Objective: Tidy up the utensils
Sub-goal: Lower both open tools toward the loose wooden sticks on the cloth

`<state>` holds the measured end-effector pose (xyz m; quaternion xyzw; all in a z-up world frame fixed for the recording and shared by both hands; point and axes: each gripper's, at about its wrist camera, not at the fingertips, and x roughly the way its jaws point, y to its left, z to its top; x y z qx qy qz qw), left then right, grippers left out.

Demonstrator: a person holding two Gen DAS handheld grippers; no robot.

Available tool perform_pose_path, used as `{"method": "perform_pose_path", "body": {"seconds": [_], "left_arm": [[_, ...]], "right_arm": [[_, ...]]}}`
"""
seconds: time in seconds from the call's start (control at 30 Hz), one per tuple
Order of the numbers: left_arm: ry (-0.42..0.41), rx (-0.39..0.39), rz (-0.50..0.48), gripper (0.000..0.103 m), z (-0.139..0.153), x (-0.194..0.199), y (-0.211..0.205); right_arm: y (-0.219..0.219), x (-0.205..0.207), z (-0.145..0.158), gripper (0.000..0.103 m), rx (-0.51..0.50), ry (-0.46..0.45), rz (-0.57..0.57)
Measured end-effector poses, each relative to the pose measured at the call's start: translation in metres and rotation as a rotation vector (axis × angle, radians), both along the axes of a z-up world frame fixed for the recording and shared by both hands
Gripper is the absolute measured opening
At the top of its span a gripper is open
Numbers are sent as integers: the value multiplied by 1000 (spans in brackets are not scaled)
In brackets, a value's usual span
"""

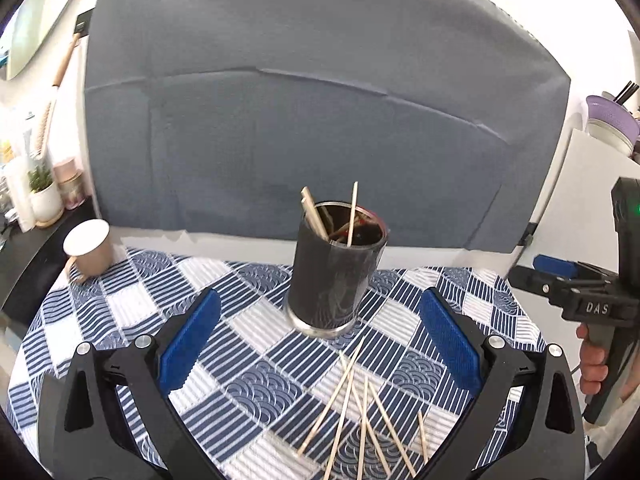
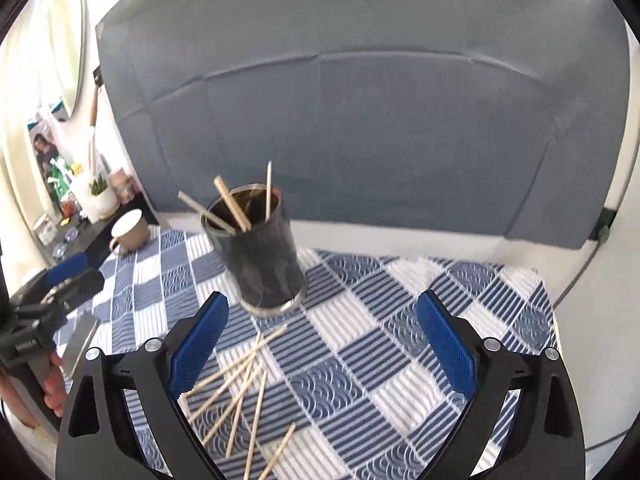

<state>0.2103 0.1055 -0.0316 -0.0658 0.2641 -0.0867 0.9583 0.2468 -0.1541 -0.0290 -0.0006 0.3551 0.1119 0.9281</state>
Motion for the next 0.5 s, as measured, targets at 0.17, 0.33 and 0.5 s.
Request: {"method": "perform_pose_path", "body": {"seconds": [0.17,0.33,0.5], "left_arm": [[40,21,19,97,-14,-22,-2],[89,50,25,97,-28,-36,-3],[146,42,39,97,-42,-35,0]], "right_arm": [[-2,-19,-20,91,-16,42,14],[-4,-32,-41,91,-30,93,23],[-3,-40,-62,91,-34,151,35]]}}
